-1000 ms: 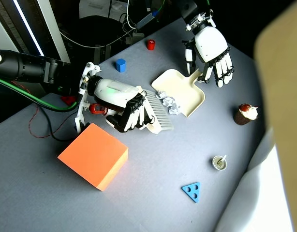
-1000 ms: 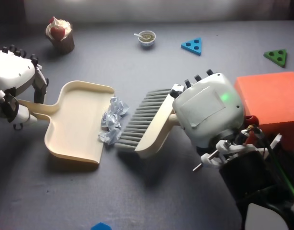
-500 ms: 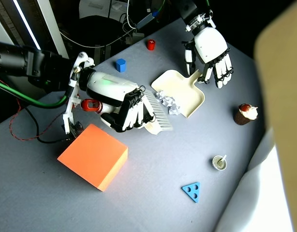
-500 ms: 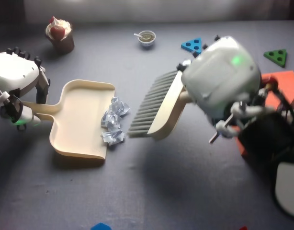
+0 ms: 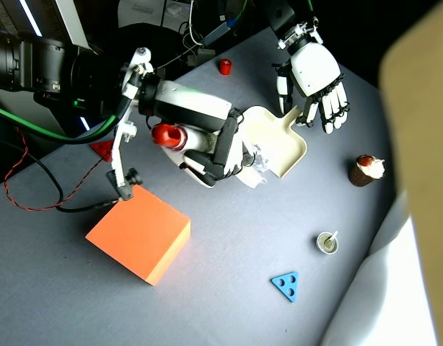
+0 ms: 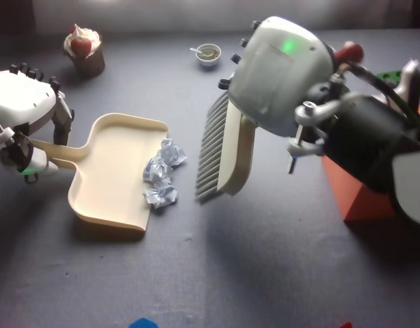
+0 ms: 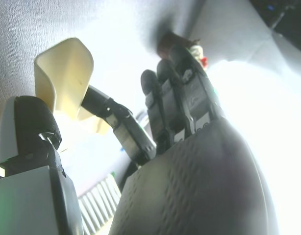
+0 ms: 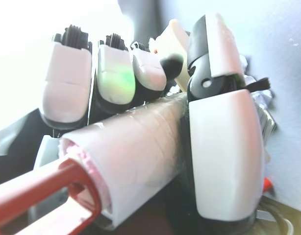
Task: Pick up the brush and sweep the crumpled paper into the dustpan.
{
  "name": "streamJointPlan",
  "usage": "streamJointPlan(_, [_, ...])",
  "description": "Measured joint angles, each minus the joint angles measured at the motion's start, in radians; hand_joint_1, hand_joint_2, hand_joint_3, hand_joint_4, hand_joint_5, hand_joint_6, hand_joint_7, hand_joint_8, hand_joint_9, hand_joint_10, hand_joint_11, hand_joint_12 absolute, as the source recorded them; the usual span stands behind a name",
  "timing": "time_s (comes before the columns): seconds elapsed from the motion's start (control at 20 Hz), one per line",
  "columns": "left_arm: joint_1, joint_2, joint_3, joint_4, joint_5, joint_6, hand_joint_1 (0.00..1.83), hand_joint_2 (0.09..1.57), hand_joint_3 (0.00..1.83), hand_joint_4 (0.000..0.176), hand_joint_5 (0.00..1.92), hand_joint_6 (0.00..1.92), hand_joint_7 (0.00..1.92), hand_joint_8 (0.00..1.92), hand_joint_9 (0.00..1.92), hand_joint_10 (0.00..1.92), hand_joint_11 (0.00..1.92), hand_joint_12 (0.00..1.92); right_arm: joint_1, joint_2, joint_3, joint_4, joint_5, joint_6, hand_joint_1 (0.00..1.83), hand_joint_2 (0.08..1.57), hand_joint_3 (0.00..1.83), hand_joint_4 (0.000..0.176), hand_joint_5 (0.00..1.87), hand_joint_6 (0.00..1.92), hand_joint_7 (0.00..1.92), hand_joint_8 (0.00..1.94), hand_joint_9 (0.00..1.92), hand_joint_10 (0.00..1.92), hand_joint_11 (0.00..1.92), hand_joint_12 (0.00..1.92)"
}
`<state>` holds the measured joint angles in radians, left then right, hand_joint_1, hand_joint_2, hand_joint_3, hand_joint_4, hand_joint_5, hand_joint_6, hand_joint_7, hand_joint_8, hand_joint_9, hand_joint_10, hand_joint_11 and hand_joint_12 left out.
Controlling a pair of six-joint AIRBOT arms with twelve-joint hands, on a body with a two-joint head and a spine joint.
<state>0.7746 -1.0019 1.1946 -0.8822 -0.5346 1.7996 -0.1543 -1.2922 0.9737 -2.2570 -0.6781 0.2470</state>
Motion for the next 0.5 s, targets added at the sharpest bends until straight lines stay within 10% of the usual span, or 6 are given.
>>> streamJointPlan(0.05, [-0.001, 0.0, 0.0, 0.001, 0.001, 0.0, 1.04, 1.09, 0.0, 0.15, 1.03, 0.89, 0.39, 0.0, 0.31, 0.0, 0.24, 0.31, 0.015, -0.005, 0.008, 0.029, 0.016, -0.022, 1.1, 1.23, 0.0, 0.0, 0.79, 1.45, 1.33, 1.94, 1.5, 1.92, 1.61, 1.92])
streamJointPlan(0.1, [-0.001, -0.002, 0.002, 0.0, 0.002, 0.0, 1.03, 1.1, 0.0, 0.172, 1.01, 0.93, 0.37, 0.0, 0.3, 0.0, 0.21, 0.29, 0.048, -0.02, 0.026, 0.09, 0.031, -0.064, 1.05, 1.22, 0.0, 0.0, 0.9, 1.84, 1.31, 1.94, 1.47, 1.92, 1.58, 1.92])
streamJointPlan(0.25, [-0.001, -0.006, 0.005, 0.004, 0.007, 0.0, 1.06, 1.09, 0.0, 0.117, 1.03, 0.89, 0.41, 0.0, 0.32, 0.0, 0.24, 0.29, 0.117, -0.037, 0.047, 0.259, 0.07, -0.214, 0.95, 1.23, 0.0, 0.0, 0.96, 1.92, 1.28, 1.94, 1.42, 1.92, 1.55, 1.92])
streamJointPlan(0.5, [-0.002, -0.006, 0.014, 0.021, 0.029, 0.0, 1.06, 1.09, 0.0, 0.095, 1.04, 0.88, 0.41, 0.01, 0.33, 0.01, 0.23, 0.28, 0.189, -0.027, 0.032, 0.571, 0.158, -0.536, 0.84, 1.28, 0.0, 0.0, 0.98, 1.92, 1.26, 1.94, 1.39, 1.92, 1.51, 1.92])
